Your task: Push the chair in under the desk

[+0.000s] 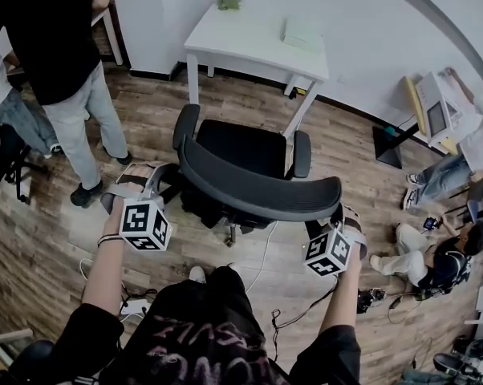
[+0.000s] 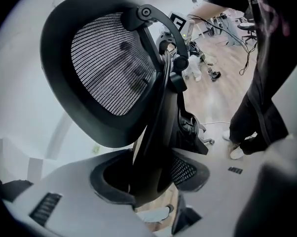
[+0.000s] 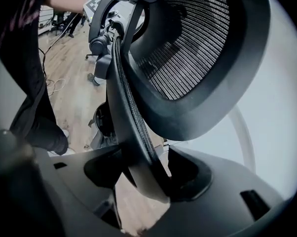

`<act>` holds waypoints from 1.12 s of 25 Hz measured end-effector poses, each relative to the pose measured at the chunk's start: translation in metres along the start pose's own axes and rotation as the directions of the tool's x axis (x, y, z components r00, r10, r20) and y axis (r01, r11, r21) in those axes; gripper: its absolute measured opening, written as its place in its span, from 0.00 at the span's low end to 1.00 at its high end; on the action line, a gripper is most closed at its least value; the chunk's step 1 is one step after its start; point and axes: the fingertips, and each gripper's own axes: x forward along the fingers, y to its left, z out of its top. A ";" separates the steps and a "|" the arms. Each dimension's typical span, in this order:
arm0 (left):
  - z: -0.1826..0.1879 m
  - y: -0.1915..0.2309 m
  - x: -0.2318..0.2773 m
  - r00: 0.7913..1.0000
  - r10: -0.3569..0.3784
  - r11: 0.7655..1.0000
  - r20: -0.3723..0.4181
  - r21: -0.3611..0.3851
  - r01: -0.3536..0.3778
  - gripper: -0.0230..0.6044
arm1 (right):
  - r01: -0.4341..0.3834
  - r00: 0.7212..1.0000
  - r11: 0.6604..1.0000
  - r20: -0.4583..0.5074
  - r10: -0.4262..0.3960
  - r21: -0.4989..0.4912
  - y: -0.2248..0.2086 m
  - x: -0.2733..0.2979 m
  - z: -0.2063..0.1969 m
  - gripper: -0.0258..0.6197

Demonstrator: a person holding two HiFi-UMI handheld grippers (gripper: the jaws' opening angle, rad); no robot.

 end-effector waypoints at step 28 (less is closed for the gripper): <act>-0.010 0.107 0.105 0.997 -0.014 0.998 -0.070 -0.057 0.010 0.40 | 0.002 0.999 0.999 0.050 0.000 -0.052 -0.109 0.112 0.025 0.45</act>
